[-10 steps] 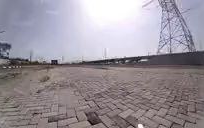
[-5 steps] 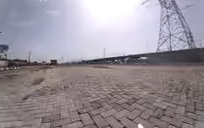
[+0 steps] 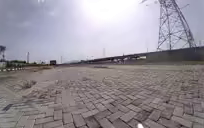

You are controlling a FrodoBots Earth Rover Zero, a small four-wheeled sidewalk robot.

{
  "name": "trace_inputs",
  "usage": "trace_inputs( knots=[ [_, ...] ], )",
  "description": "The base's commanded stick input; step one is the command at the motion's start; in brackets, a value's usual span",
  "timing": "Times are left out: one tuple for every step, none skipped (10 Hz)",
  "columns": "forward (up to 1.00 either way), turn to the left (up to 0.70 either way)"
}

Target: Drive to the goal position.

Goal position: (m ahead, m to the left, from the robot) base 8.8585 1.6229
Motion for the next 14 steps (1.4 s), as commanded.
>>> trace_inputs(
  knots=[
    [1.00, 0.00],
    [1.00, 0.00],
    [1.00, 0.00],
    [1.00, 0.00],
    [1.00, 0.00],
    [1.00, 0.00],
    [1.00, 0.00],
    [1.00, 0.00],
    [1.00, 0.00],
    [1.00, 0.00],
    [1.00, 0.00],
    [1.00, 0.00],
    [1.00, 0.00],
    [1.00, 0.00]
  ],
)
